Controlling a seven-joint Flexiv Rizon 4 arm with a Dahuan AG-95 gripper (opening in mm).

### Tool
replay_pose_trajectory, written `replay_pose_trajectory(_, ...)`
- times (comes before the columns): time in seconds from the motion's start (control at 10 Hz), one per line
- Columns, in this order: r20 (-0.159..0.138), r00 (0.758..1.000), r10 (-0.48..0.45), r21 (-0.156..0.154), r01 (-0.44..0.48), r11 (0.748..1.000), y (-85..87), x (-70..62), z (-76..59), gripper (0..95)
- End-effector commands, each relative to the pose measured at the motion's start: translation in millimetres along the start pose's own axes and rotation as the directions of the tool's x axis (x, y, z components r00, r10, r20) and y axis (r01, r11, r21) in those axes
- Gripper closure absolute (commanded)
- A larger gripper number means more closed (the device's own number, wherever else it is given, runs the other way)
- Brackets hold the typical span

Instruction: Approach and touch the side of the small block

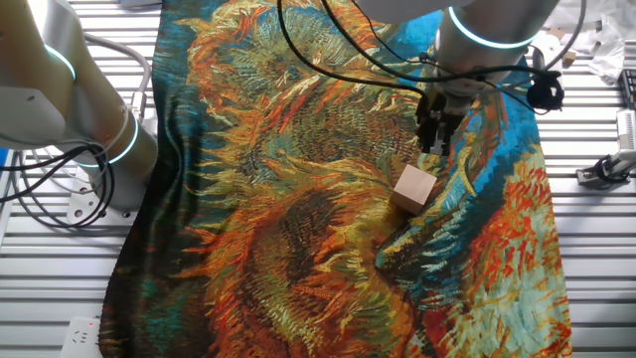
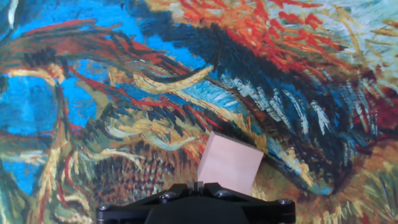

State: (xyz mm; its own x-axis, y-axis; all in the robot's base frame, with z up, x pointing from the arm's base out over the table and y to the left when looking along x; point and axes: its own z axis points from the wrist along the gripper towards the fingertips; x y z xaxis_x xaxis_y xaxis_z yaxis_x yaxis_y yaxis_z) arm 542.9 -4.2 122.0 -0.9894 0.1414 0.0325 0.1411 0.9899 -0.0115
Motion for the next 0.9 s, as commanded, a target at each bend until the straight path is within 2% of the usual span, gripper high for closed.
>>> replay_pose_trajectory(0.1,0.004,1.000,-0.002,-0.003,0.002,1.000,-0.4,0.5,1.7,95.0)
replay_pose_trajectory(0.6,-0.007,1.000,-0.003,-0.003,0.003,1.000,-1.9,7.3,-8.3,95.0)
replay_pose_trajectory(0.9,-0.022,1.000,-0.008,-0.002,0.008,1.000,-2.9,16.4,-14.3,95.0)
